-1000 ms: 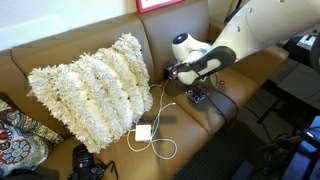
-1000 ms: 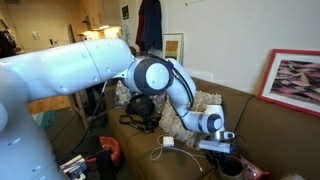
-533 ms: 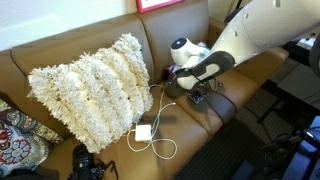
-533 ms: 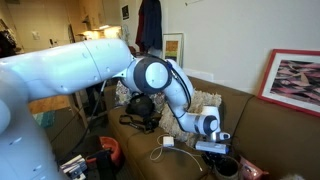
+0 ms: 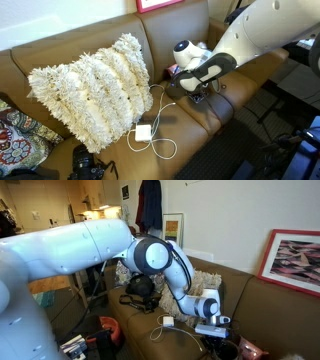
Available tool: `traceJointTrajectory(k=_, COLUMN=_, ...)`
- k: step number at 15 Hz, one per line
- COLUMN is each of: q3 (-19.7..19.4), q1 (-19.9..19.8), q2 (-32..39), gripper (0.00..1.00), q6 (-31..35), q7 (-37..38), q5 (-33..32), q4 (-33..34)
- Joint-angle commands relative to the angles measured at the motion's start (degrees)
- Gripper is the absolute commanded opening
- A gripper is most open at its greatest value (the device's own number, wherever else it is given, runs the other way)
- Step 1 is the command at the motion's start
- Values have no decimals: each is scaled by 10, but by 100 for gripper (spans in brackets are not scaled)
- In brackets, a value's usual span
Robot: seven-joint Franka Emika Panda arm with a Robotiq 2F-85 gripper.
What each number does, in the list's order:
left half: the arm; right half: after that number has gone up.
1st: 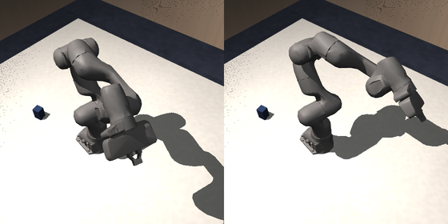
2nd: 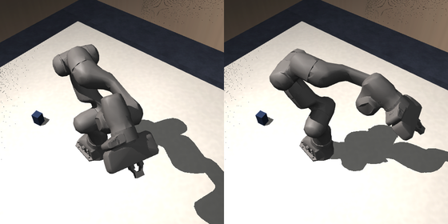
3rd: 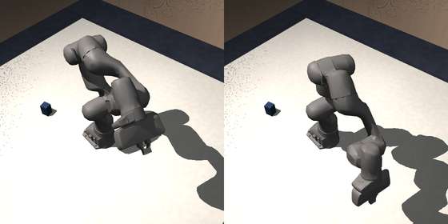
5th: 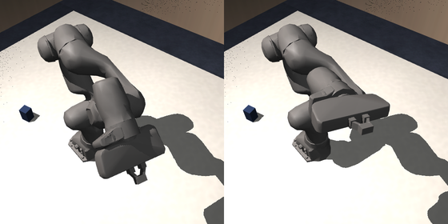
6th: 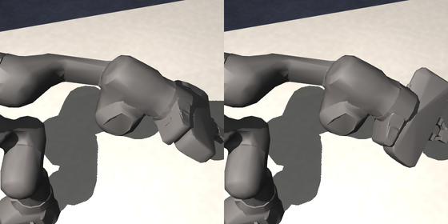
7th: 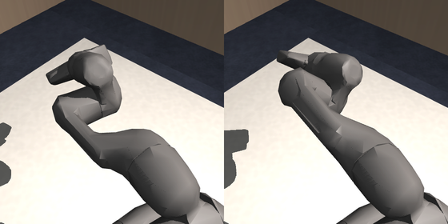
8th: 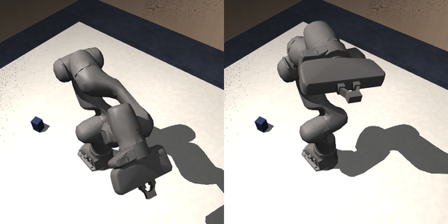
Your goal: Move the brown bag to the left
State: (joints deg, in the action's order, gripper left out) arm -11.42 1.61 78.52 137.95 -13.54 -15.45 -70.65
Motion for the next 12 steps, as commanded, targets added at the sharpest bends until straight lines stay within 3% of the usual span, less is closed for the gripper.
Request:
traceJointTrajectory(k=1, q3=1, q1=-5, q2=-8, gripper=4, q6=-1, q7=-15, q5=-4, q4=-12)
traceJointTrajectory(k=6, q3=1, q1=-5, q2=-8, gripper=4, q6=1, q7=-20, q5=-4, q4=-13)
traceJointTrajectory(k=7, q3=2, q1=-6, q2=-8, gripper=43, q6=1, q7=-22, q5=-3, q4=-13)
traceJointTrajectory(k=9, q3=3, q1=-7, q2=-8, gripper=48, q6=-1, q7=-24, q5=-3, q4=-11)
traceJointTrajectory(k=12, q3=3, q1=-8, q2=-8, gripper=70, q6=-4, q7=-24, q5=-1, q4=-10)
